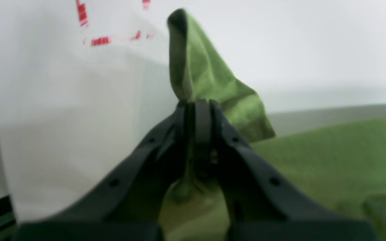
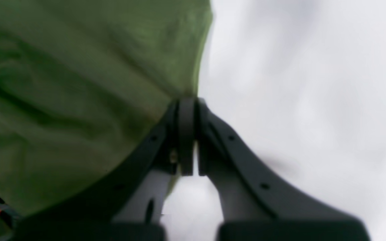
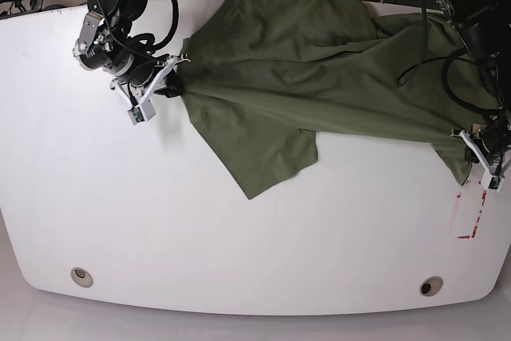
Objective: Fold the T-shirt properly
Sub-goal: 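Regrasp the shirt edge with the right gripper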
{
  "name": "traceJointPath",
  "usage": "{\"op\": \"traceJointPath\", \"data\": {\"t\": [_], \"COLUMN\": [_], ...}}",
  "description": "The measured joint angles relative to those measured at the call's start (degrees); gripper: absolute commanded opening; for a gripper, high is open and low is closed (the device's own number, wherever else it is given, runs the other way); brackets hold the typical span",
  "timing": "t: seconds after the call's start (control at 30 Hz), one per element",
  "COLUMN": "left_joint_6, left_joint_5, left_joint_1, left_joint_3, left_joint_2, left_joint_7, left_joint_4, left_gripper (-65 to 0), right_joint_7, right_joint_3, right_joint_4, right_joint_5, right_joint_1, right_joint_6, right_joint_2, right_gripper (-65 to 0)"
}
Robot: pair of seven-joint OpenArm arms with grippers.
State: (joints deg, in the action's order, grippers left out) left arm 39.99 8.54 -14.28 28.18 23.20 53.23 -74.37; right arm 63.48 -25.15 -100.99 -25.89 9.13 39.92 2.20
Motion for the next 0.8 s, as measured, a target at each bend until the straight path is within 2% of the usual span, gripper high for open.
{"op": "traceJointPath", "data": {"t": [0.07,0.17,0.2,0.37,0.63,0.8], "left_joint_6": [0.0,0.0,0.0,0.0,0.0,0.0], "left_joint_5": [-0.1,0.1,0.0,0.0,0.1,0.1], "left_joint_1": [0.4,1.1,1.5,3.1,3.4,3.3], "left_joint_3": [0.3,0.3,0.3,0.4,0.4,0.4], "left_joint_2": [0.1,0.1,0.0,0.0,0.0,0.0], "left_joint_7": [-0.1,-0.2,-0.1,-0.1,-0.1,-0.1], "left_joint_4": [-0.9,-1.1,-1.1,-1.2,-1.2,-1.2], "left_gripper": [-65.0,-65.0,-65.0,-65.0,-65.0,-65.0], "right_joint_7": [0.0,-0.1,-0.2,0.0,0.0,-0.4], "right_joint_3": [0.0,-0.1,0.0,0.0,0.0,0.0], "right_joint_4": [-0.7,-0.8,-0.8,-0.8,3.8,7.5], "right_joint_5": [0.1,0.1,0.0,0.2,0.2,-0.3], "right_joint_1": [-0.3,-1.0,-1.0,-0.8,-2.4,-4.0], "right_joint_6": [0.0,0.0,0.0,0.0,0.0,0.1], "right_joint_2": [0.5,0.5,0.5,0.4,-0.5,-1.1], "right_gripper": [-59.5,-44.2,-41.9,-37.6,-23.0,-22.7]}}
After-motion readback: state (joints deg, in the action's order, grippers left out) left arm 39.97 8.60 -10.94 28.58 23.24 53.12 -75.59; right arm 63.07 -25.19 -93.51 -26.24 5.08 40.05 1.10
